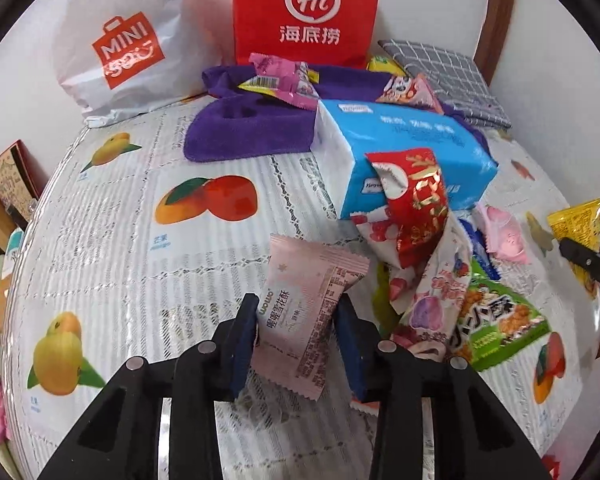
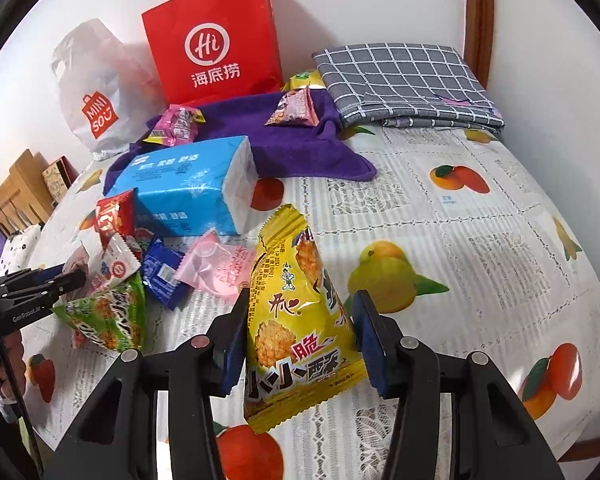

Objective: Organize snacks

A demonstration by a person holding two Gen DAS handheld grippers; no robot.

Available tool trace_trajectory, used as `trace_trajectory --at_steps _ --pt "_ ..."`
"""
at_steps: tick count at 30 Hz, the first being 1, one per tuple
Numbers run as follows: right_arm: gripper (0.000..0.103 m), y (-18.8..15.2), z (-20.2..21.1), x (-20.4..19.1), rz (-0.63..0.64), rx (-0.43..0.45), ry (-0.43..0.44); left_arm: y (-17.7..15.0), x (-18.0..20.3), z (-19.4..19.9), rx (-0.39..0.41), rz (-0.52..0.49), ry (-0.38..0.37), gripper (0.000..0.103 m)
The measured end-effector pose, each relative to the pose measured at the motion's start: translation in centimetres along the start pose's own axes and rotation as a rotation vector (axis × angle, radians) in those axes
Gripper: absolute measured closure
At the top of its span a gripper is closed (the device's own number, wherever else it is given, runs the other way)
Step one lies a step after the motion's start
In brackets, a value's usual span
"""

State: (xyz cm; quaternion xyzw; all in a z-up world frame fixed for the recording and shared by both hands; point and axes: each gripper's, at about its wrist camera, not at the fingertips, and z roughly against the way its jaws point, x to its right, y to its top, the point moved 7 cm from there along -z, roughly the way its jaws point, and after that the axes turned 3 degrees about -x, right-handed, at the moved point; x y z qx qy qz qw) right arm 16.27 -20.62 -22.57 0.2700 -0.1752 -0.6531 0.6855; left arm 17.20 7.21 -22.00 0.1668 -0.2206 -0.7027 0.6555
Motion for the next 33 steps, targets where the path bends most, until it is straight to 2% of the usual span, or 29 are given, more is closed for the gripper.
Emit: trace_trajectory --at_steps 7,14,24,33 --pt "0.055 0.7 1.3 -1.2 0.013 0.022 0.021 1.0 0.3 2.6 0.039 0.038 -0.047 0.067" --pt "0.055 1.8 2.7 -2.4 0.033 0.043 0.044 2.4 2.0 5.0 0.073 0.035 -0.107 0.067" --pt "0.055 3.2 3.9 -4.2 0.05 0.058 0.092 4.2 4.8 6.4 0.09 0.016 -0.153 0.067" --pt "0.055 5.0 4.6 -5.5 0.08 0.081 0.112 5.9 5.7 6.6 0.09 0.024 -0.186 0.067"
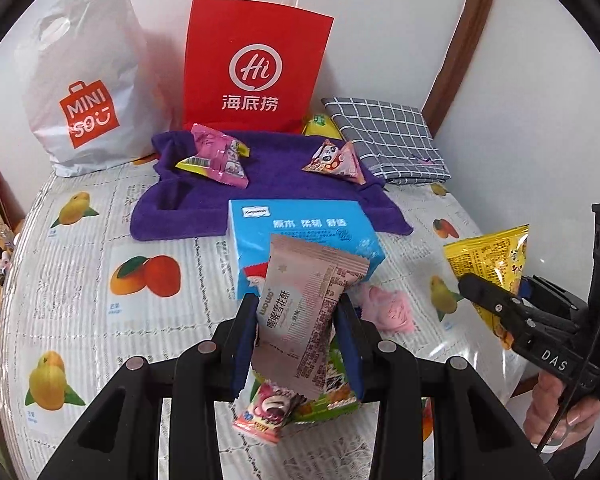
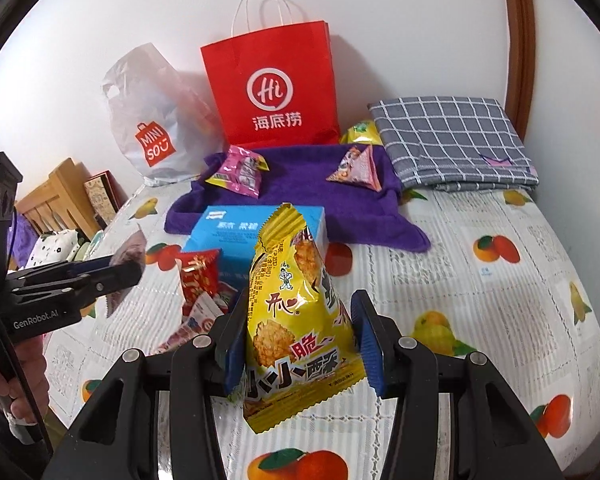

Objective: Organize snacks
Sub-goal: 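Carry the yellow chip bag and pink candy packet over the purple towel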

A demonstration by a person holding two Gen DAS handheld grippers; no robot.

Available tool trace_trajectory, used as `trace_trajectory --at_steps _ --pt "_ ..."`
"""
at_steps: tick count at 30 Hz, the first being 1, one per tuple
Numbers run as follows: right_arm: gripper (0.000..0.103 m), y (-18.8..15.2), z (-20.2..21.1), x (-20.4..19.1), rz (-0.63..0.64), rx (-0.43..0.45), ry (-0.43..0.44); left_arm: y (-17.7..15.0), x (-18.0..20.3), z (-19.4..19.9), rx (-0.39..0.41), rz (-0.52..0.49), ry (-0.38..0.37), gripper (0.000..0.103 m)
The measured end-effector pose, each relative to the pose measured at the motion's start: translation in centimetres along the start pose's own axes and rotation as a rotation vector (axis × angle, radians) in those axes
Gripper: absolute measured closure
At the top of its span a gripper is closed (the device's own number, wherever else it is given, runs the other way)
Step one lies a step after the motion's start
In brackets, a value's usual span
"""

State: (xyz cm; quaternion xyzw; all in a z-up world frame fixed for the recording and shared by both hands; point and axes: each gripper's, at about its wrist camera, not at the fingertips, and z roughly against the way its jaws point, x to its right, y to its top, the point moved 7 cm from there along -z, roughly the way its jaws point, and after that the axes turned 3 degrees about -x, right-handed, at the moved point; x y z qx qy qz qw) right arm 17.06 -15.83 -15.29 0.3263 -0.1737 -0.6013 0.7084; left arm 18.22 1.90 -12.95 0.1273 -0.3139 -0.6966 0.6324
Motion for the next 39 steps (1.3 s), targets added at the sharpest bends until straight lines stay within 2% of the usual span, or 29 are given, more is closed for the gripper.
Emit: trace_trajectory --at_steps 11,19,29,39 --pt "0.056 2.4 -0.8 -0.7 0.013 0.013 0.033 2.1 0.2 -0.2 0.014 0.007 -0.021 0.067" --pt "0.056 4.3 -2.6 -0.6 0.02 0.015 0.052 3.5 0.3 -1.8 -0.006 0.052 -0.11 0.067" --pt "0.056 8.7 -4.7 1.7 0.025 0.048 0.031 7.1 -0.9 -3.2 0.005 0.042 -0.081 0.067" --pt "0.056 12.7 -8.4 5.0 -0.003 0.053 -0.003 11.2 -4.7 -5.3 0.02 0.073 -0.024 0.067"
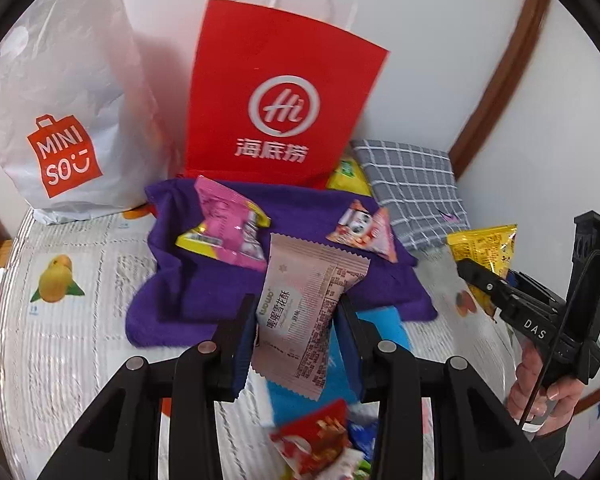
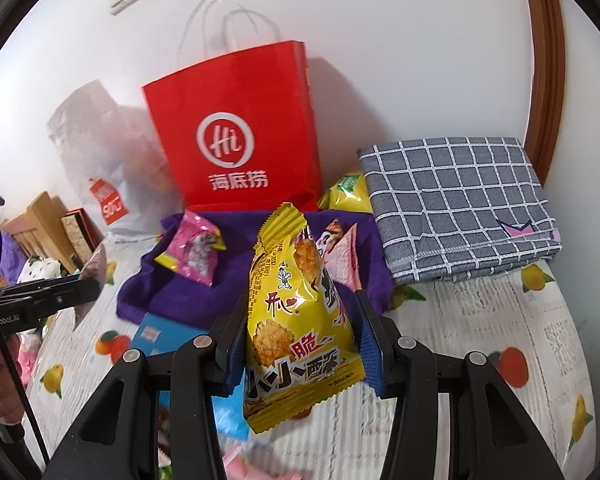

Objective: Organize snacks
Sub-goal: 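Carry the yellow chip bag and pink candy packet over the purple towel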

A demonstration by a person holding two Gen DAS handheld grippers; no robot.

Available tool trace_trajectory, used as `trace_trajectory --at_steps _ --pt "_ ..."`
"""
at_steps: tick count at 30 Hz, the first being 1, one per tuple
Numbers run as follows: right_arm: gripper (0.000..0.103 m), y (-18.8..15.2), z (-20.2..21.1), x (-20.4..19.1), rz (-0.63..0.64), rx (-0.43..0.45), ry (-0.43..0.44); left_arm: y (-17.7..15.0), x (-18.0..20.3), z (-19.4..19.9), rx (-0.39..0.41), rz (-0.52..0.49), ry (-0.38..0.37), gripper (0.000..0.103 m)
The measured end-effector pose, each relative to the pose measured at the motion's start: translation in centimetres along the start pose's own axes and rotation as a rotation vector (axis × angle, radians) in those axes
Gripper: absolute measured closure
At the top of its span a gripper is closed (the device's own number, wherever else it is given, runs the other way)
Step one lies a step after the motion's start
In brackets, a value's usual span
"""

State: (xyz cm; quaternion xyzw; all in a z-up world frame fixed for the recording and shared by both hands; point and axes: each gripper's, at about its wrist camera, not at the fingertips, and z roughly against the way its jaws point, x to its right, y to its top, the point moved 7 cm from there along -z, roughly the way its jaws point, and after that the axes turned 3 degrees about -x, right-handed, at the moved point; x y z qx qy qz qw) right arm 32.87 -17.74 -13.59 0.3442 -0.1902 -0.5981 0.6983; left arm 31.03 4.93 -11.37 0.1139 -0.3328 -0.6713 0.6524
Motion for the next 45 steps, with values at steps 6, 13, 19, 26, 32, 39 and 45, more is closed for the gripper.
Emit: trace_trajectory --at_steps 6,13,19,26,32,39,45 --pt "0.056 1.3 -3.3 0.7 -0.03 -0.029 0.026 1.4 -2.5 -2.2 -0.018 0.049 0.028 0.067" --pt "0.056 0.9 -8.1 0.8 -0.029 -0.083 0.026 2.2 -4.5 -5.3 -0.04 0.068 0.066 0.067" --pt "0.056 -0.6 -11.2 1.8 -0.036 -0.131 0.022 2.2 -5.8 -7.6 -0.069 0.082 0.074 0.067" --pt "0.056 -1.3 -12.7 2.3 -0.039 -0.152 0.001 2.2 -6.1 -8.9 -0.076 0.081 0.076 0.067" --pt "0.056 -1.2 -14.0 1.8 -0.033 -0.149 -0.009 2.1 -6.3 -9.6 -0.091 0.095 0.064 0.067" --pt "0.056 -1.6 -14.7 1.8 -0.031 -0.166 -0.018 2.0 -6.1 -10.0 -0.099 0.088 0.066 0.067" --pt "0.055 -1.7 -14.8 2.2 -0.044 -0.18 -0.018 1.5 -6.5 -10.7 -0.114 0.108 0.077 0.067"
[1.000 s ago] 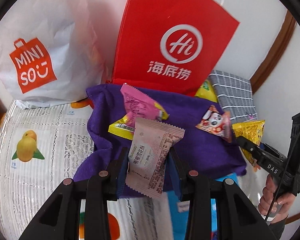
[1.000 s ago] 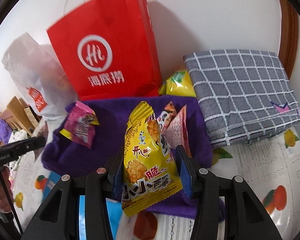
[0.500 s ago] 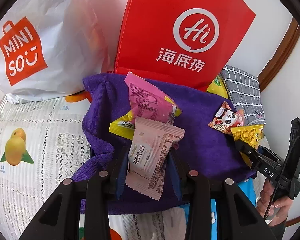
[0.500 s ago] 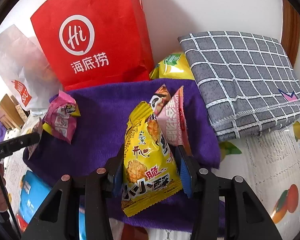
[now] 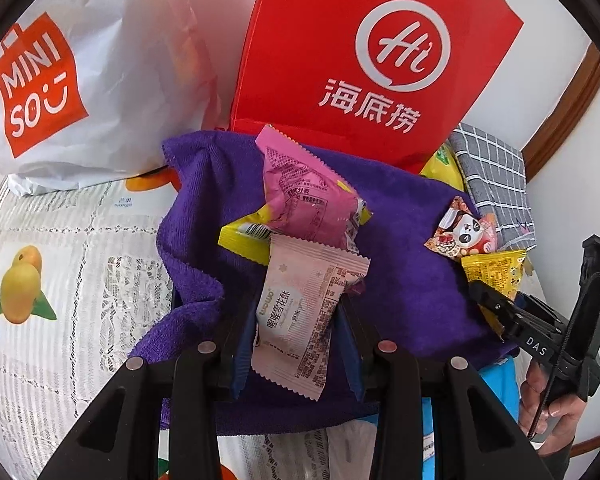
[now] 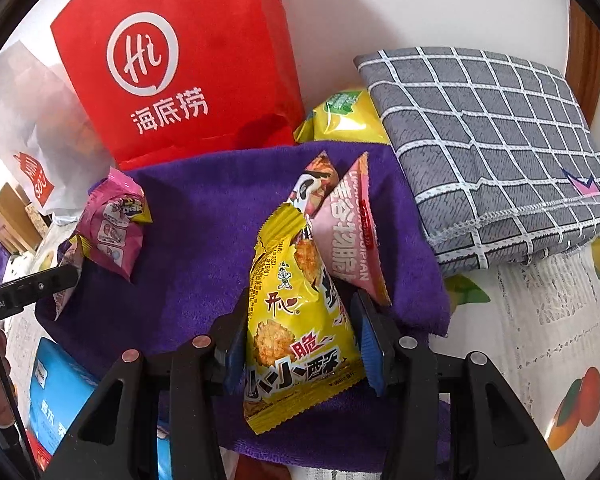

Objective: Organize snacks
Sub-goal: 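Carry the yellow chip bag and pink candy packet over the purple towel, then lower both snacks onto the purple towel and open both grippers, then grasp the pink square candy with the right gripper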

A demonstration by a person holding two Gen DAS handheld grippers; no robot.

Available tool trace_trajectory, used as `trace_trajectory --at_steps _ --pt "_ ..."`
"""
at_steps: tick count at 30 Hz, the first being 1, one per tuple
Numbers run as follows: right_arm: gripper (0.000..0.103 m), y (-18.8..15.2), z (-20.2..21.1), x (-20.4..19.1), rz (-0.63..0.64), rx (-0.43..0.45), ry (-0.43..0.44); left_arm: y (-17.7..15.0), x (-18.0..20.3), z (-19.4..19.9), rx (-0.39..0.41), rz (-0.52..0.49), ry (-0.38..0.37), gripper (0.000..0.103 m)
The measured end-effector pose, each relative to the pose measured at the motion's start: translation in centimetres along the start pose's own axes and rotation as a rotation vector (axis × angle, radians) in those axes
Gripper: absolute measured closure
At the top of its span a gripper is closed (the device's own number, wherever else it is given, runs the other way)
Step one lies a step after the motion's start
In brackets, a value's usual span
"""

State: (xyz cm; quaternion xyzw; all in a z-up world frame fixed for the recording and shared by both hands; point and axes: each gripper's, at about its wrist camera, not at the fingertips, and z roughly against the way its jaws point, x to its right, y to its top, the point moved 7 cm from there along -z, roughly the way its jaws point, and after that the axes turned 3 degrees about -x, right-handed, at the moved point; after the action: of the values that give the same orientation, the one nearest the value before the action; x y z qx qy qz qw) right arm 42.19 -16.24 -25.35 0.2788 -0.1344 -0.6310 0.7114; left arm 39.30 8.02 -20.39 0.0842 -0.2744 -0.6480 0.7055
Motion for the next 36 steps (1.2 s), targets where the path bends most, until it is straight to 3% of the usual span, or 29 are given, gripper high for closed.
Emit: trace_trajectory --at_steps 6,11,13,18,21,29,36 --pt "0.051 -0.1 0.2 -0.1 0.003 0.002 -0.014 -0.3 0.1 -0.6 -0.011 0.005 0.002 0.065" --pt "0.032 0.3 1.6 -0.5 0.034 0.035 -0.042 -0.6 0.1 -0.9 -0.033 0.013 0.003 0.065" --pt "0.031 0.4 2.4 -0.5 0.031 0.046 -0.048 -0.6 0.3 -0.9 -0.043 0.013 0.01 0.061" --pt "0.031 0.7 5.2 -0.3 0.024 0.078 -0.068 -0.9 0.8 0.4 -0.034 -0.004 0.028 0.039" --pt "0.031 0.3 7.3 -0.2 0.021 0.1 -0.079 -1.0 1.3 1.9 -0.015 -0.022 0.033 0.038" --pt "0.031 -4.5 10.8 -0.3 0.028 0.075 -0.083 -2.5 1.7 5.8 0.023 -0.028 0.024 0.037" --pt "0.031 -10.5 11.9 -1.4 0.036 0.018 0.01 -5.2 1.4 7.6 0.015 -0.009 -0.004 0.037"
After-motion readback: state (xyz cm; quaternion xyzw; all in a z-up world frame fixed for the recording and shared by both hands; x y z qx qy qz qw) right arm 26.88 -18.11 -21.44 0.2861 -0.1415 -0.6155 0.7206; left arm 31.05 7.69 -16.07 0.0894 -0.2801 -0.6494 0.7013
